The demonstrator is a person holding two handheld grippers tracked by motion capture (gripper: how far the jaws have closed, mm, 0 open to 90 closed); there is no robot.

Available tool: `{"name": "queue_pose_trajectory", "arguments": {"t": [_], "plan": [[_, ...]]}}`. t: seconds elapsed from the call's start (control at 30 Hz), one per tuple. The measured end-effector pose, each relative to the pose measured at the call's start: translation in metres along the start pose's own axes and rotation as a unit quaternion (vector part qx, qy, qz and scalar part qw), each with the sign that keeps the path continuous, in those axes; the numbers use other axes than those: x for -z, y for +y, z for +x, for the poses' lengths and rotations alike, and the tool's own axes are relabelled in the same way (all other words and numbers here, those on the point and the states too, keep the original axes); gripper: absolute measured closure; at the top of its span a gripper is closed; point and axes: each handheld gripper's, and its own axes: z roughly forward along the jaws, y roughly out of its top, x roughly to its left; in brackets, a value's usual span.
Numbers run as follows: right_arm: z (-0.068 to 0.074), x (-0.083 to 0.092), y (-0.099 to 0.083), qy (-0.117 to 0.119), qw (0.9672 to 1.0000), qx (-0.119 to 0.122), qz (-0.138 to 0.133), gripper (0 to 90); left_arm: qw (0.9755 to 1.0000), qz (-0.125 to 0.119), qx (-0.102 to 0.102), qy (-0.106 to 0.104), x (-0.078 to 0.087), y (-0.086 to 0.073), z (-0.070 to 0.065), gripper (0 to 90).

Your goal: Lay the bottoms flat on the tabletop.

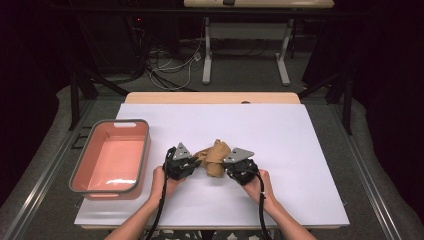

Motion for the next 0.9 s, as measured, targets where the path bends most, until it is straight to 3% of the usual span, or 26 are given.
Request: {"name": "queue_pose_trajectory", "arguments": {"t": [0.07,0.2,0.33,0.4,0.67,0.9], "plan": [[-0.003,0.001,-0.001,-0.001,1.0,-0.005,-0.001,88.9,0.9999,-0.002,0.01,-0.003,-0.003,0.0,0.002,82.3],[-0.007,0.003,-0.003,-0.006,0.9999,-0.011,0.0,89.0,0.9999,0.008,0.008,-0.002,-0.008,-0.001,0.0,83.6],[-0.013,0.005,-0.006,-0.008,0.9998,-0.017,0.001,89.0,0.9999,0.003,0.014,-0.004,-0.007,-0.001,-0.002,84.8],[-0.016,0.005,-0.007,-0.007,0.9995,-0.032,0.001,89.0,0.9999,0.004,0.01,-0.004,-0.006,0.0,-0.003,84.9],[-0.021,0.005,-0.01,-0.019,0.9991,-0.038,0.006,89.0,0.9998,0.01,-0.013,-0.005,0.004,0.002,-0.008,84.9],[-0.029,0.004,-0.015,-0.026,0.9982,-0.052,0.017,89.1,0.9999,0.01,-0.011,-0.004,0.002,0.0,-0.009,85.0]]}}
